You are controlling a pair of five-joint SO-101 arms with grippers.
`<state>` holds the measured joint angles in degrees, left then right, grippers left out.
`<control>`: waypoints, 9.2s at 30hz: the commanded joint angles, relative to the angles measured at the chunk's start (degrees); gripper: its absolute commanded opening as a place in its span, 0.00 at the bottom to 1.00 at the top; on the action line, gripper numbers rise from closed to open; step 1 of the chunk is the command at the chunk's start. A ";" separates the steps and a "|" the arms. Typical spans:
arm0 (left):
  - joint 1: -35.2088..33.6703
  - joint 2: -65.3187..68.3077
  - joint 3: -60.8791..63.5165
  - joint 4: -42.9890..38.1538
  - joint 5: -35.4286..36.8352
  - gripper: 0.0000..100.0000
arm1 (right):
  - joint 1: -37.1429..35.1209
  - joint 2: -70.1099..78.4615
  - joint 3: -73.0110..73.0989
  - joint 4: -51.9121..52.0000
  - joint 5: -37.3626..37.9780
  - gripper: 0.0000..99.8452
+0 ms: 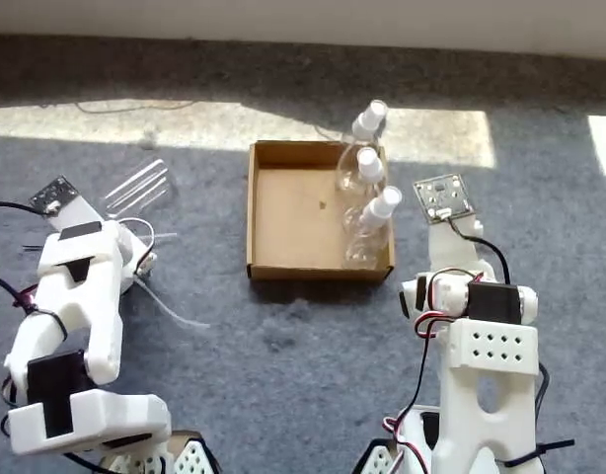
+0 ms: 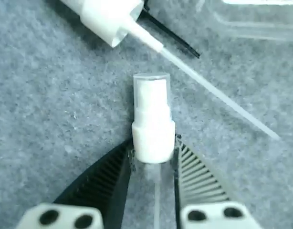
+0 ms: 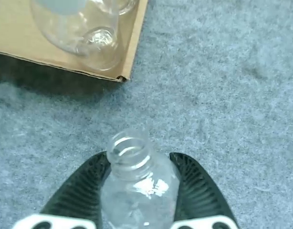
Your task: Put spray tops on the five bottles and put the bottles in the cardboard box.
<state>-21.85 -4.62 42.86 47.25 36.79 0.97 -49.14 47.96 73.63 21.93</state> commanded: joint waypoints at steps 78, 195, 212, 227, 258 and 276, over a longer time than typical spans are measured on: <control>17.36 -24.75 -25.89 26.02 -47.47 0.00 | -14.73 -4.88 -5.76 -0.13 -0.70 0.00; 56.57 -55.60 -1.10 0.97 -26.55 0.01 | -30.64 -28.35 15.52 -39.78 -20.84 0.00; 53.76 -55.69 -11.12 9.76 -32.88 0.24 | -30.46 -37.49 17.54 -39.78 -24.44 0.00; 50.42 -55.52 -17.63 11.78 -34.73 0.23 | -30.55 -38.37 24.04 -39.87 -24.53 0.00; -9.01 -55.52 17.89 7.12 -36.48 0.24 | -31.52 -15.34 9.80 -33.54 -18.64 0.00; -11.38 -55.52 35.56 -8.26 -38.77 0.24 | -55.87 19.74 -11.12 -15.52 -47.82 0.29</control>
<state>-34.51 -59.56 78.81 40.04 -1.80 -54.15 -29.54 37.32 57.89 -22.90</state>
